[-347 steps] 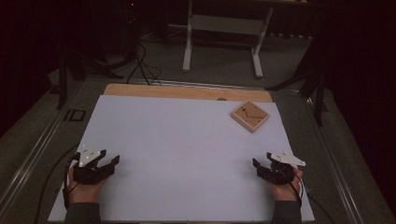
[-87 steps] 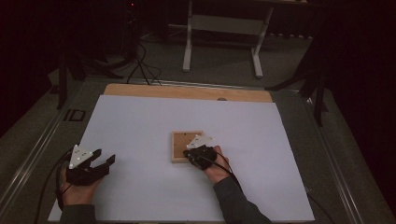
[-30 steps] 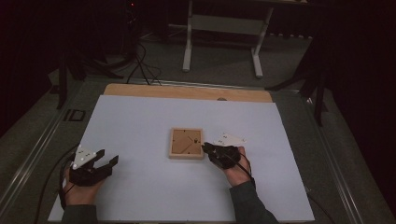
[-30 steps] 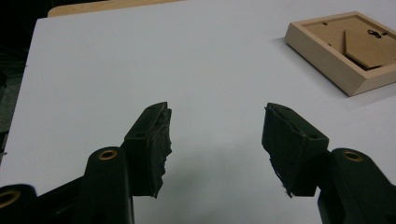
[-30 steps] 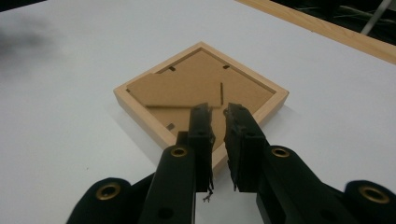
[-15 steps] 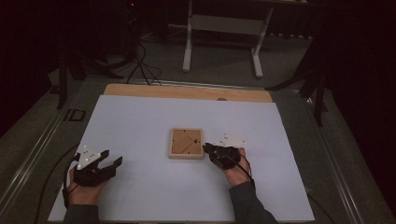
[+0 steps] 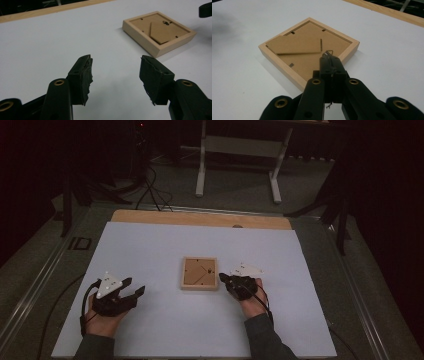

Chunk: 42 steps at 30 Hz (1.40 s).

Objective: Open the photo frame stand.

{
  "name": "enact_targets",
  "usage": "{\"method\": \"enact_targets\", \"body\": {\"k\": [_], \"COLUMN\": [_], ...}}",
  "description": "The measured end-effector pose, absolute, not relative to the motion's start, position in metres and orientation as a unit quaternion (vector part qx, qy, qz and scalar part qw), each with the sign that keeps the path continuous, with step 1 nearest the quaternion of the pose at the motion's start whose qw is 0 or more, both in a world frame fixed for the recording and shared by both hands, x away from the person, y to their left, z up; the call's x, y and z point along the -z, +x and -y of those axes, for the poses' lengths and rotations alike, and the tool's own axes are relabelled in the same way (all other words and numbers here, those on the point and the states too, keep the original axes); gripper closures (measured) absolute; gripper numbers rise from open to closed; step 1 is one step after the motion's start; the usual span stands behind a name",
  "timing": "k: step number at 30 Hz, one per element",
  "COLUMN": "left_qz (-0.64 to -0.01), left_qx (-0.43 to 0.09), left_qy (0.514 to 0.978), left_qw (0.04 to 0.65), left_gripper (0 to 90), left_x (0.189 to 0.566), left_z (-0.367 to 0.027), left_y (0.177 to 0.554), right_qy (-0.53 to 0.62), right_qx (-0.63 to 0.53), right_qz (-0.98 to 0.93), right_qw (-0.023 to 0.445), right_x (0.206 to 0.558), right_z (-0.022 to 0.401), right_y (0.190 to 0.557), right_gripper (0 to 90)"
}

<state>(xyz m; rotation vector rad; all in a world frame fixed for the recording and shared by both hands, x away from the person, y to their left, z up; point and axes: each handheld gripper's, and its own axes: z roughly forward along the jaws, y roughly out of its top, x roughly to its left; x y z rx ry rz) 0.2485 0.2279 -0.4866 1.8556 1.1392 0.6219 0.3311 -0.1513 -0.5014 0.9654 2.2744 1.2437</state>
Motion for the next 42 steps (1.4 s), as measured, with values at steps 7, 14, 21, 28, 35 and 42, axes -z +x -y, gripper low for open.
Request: {"method": "enact_targets", "body": {"k": [7, 14, 21, 28, 35, 42], "left_qz": [-0.436, -0.418, -0.403, -0.400, -0.384, -0.372], "left_qx": [-0.244, -0.227, -0.211, -0.204, -0.193, -0.185], "left_qy": [0.756, 0.775, 0.791, 0.797, 0.816, 0.835], "left_qw": [0.424, 0.415, 0.409, 0.404, 0.387, 0.361], "left_gripper": [49.4, 55.3, 60.6, 59.0, 56.0, 54.2], "left_x": [0.480, 0.480, 0.478, 0.478, 0.481, 0.490], "left_z": [-0.206, -0.182, -0.165, -0.148, -0.131, -0.113], "left_y": [0.264, 0.282, 0.296, 0.308, 0.318, 0.329], "right_qy": [0.345, 0.331, 0.330, 0.334, 0.335, 0.335], "right_qx": [-0.437, -0.420, -0.411, -0.417, -0.419, -0.420], "right_qz": [-0.810, -0.827, -0.831, -0.828, -0.826, -0.826], "right_qw": [0.185, 0.175, 0.179, 0.173, 0.172, 0.172], "right_x": [0.505, 0.515, 0.519, 0.520, 0.521, 0.521], "right_z": [0.149, 0.135, 0.131, 0.133, 0.134, 0.134], "right_y": [0.332, 0.331, 0.327, 0.326, 0.326, 0.326], "right_gripper": [89.8, 89.8, 89.8, 89.8, 89.8, 89.8]}}
